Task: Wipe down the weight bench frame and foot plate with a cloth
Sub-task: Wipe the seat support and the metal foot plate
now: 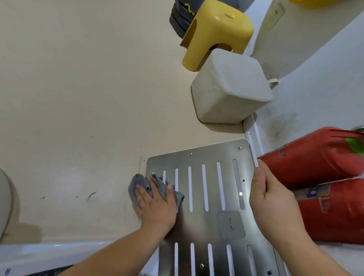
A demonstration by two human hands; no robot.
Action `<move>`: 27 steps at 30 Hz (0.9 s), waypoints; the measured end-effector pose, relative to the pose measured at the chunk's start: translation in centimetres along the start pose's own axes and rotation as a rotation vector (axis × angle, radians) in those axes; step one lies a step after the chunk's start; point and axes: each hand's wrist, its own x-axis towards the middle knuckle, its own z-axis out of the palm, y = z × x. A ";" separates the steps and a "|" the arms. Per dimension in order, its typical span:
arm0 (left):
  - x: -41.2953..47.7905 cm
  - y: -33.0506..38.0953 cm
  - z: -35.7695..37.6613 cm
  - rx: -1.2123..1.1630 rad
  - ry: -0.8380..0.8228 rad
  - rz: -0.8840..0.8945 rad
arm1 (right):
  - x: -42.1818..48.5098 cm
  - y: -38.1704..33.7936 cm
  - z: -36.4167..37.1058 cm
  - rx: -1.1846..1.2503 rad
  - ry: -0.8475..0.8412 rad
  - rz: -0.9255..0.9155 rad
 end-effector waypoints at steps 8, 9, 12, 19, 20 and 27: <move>0.4 4.4 -0.9 0.029 -0.013 0.152 | 0.1 0.1 0.1 0.007 0.010 0.010; 0.5 5.7 -1.0 0.043 0.014 0.181 | 0.2 0.3 0.2 0.009 0.017 0.010; -3.7 9.7 0.1 0.129 0.055 0.505 | 0.5 0.5 0.3 0.017 0.026 0.007; 0.6 14.6 -2.1 0.150 -0.036 0.748 | 0.5 0.7 0.1 0.026 0.018 0.009; 0.6 15.2 -2.0 0.139 -0.034 0.694 | 0.5 0.7 0.1 0.023 0.014 0.006; -5.7 14.5 1.7 -0.360 -0.070 0.797 | 0.5 0.5 -0.2 0.002 -0.016 0.027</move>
